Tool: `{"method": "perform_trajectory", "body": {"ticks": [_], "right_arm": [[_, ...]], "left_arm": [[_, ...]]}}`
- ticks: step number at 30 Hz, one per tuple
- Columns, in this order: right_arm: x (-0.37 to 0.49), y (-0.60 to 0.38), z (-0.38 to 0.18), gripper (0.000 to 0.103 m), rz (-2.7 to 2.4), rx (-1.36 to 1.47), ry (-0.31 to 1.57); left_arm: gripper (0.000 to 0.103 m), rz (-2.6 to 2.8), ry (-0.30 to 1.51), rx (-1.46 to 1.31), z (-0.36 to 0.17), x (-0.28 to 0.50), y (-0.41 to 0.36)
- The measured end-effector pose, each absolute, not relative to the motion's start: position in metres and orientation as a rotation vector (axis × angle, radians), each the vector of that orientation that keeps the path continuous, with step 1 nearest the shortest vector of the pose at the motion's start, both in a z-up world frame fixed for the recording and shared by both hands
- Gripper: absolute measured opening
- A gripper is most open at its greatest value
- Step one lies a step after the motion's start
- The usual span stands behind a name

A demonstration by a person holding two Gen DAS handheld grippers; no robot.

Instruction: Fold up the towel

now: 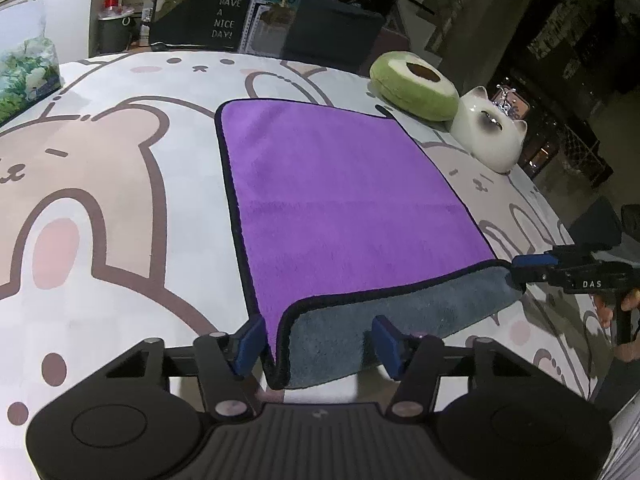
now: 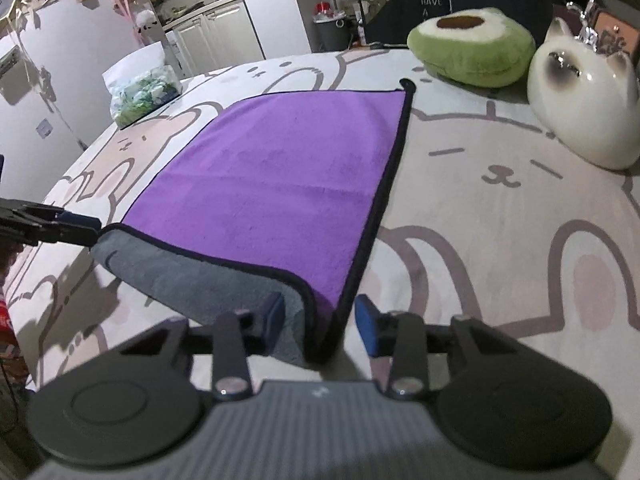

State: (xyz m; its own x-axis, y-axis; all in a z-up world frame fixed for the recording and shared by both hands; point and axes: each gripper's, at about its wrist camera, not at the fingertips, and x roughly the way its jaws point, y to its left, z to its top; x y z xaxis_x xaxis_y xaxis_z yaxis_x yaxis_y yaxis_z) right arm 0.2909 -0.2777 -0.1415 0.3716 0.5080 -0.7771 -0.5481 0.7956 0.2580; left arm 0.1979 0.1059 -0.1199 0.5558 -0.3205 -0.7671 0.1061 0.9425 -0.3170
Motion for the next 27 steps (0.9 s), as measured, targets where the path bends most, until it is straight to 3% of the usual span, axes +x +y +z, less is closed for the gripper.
{"method": "perform_trajectory", "body": {"ticks": [13,18,23,27], "right_arm": [[0.290,-0.266,-0.150,0.021,0.711,-0.075,1.059],[0.288,-0.267,-0.150,0.013,0.710,-0.079,1.082],[0.286,-0.267,-0.151,0.012,0.712,-0.085,1.092],[0.285,-0.267,-0.150,0.010,0.718,-0.090,1.097]], "left_arm": [[0.040,-0.286,0.986,-0.247,-0.122,0.200,0.109],[0.040,-0.276,1.015,-0.248,-0.129,0.200,0.113],[0.038,-0.279,1.026,-0.250,-0.132,0.200,0.114],[0.027,-0.267,1.032,-0.243,-0.132,0.201,0.113]]}}
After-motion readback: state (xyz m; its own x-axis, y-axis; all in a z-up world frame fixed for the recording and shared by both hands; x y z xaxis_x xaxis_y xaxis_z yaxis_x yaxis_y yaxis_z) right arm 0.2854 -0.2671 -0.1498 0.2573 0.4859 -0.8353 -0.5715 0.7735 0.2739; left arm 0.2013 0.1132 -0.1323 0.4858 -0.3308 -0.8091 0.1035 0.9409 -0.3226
